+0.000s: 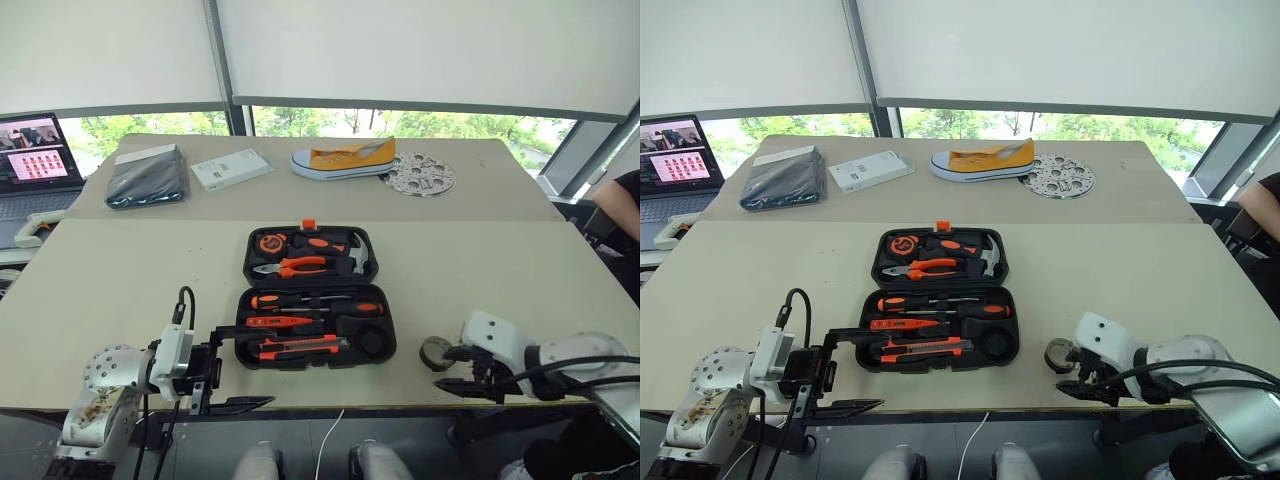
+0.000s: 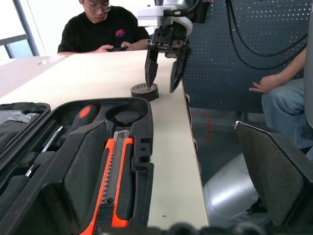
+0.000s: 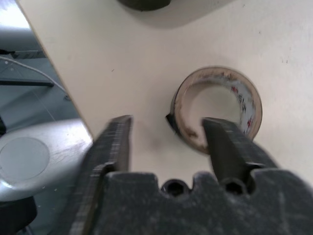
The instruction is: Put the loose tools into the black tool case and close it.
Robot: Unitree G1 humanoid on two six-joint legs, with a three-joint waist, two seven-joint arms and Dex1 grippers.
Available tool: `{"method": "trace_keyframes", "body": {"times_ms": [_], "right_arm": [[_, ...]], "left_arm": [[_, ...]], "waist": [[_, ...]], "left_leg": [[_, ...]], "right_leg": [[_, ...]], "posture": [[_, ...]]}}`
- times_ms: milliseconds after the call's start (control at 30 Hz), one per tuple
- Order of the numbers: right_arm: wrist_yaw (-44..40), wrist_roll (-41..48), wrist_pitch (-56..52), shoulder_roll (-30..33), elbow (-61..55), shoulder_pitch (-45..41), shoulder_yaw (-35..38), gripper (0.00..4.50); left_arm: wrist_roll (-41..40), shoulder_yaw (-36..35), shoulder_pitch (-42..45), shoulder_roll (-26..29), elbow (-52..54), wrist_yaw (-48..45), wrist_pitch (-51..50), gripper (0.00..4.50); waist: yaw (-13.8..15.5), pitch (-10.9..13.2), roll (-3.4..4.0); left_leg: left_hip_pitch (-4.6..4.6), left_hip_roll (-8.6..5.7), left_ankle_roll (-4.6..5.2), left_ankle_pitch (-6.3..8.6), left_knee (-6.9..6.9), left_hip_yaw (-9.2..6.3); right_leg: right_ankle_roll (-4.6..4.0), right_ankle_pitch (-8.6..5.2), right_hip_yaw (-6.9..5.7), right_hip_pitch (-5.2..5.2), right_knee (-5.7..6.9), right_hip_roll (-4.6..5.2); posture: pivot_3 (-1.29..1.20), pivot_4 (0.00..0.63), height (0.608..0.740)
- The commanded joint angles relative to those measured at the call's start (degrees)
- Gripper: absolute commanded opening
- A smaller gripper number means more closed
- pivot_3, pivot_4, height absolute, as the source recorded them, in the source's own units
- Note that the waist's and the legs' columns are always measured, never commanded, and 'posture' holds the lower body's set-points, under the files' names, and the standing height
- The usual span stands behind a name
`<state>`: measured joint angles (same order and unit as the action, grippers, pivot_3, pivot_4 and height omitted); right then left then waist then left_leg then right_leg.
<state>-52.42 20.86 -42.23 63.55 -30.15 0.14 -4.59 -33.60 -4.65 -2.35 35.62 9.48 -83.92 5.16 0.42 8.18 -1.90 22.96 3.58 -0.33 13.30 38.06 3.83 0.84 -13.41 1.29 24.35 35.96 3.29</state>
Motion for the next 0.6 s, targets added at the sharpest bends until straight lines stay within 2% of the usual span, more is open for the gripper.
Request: {"method": "trace_keyframes", "body": {"times_ms": [33, 133, 267, 400, 500, 600], "right_arm": [[-1.3, -1.2, 2.0, -0.3, 0.5, -1.6, -0.7, 1.10], [-2.8, -1.5, 3.8, -0.4, 2.1, -2.7, -1.0, 0.01], [-5.5, 1.0, 3.9, -1.1, 2.4, -4.9, 0.4, 0.01], [-7.6, 12.2, -5.2, -5.0, -1.1, -12.4, 2.0, 0.01], [-6.7, 15.8, -10.1, -10.9, -0.8, -20.8, -2.3, 0.01], [-5.8, 11.9, -10.7, -15.5, 2.8, -26.2, -9.8, 0.01]], "left_arm": [[-0.2, -0.5, -0.5, 0.5, 2.2, 0.6, 1.1, 4.50], [-0.3, -1.1, -1.3, 0.7, 2.6, 1.2, 1.0, 4.50], [-0.8, -1.9, -2.3, 0.5, 3.4, 2.8, 0.3, 4.50], [-2.3, -3.6, -3.0, 0.2, 4.0, 5.9, -1.3, 4.50], [-2.9, -4.5, -3.5, 0.6, 3.3, 6.2, -1.9, 4.50], [-3.0, -5.3, -3.5, 0.6, 2.6, 6.9, -2.3, 4.50]], "waist": [[0.1, 0.0, 0.00], [0.1, 0.0, 0.00], [0.1, 0.0, 0.00], [-0.4, 0.1, -0.06], [-0.7, 0.1, -0.09], [-1.0, 0.1, -0.13]], "left_leg": [[0.01, -0.01, 0.00, 0.00, 0.00, 0.00], [0.04, -0.01, 0.00, 0.00, 0.00, 0.00], [0.00, 0.00, 0.00, 0.00, 0.00, 0.00], [-0.04, 0.07, 0.00, 0.00, 0.00, 0.00], [-0.10, 0.15, 0.00, 0.00, 0.00, 0.00], [-0.11, 0.20, 0.00, 0.00, 0.00, -0.01]], "right_leg": [[0.09, 0.05, 0.00, 0.00, 0.00, 0.00], [0.12, 0.07, 0.00, 0.02, -0.01, 0.01], [0.08, 0.05, 0.00, 0.01, 0.00, 0.01], [0.11, 0.07, 0.00, 0.01, 0.07, -0.06], [0.08, 0.13, 0.01, -0.01, 0.12, -0.15], [0.00, 0.12, 0.00, 0.01, 0.14, -0.19]], "posture": [[0.00, 0.150, 0.740], [0.00, 0.150, 0.740], [0.00, 0.150, 0.740], [0.00, 0.150, 0.740], [0.00, 0.150, 0.740], [0.00, 0.150, 0.740]]}}
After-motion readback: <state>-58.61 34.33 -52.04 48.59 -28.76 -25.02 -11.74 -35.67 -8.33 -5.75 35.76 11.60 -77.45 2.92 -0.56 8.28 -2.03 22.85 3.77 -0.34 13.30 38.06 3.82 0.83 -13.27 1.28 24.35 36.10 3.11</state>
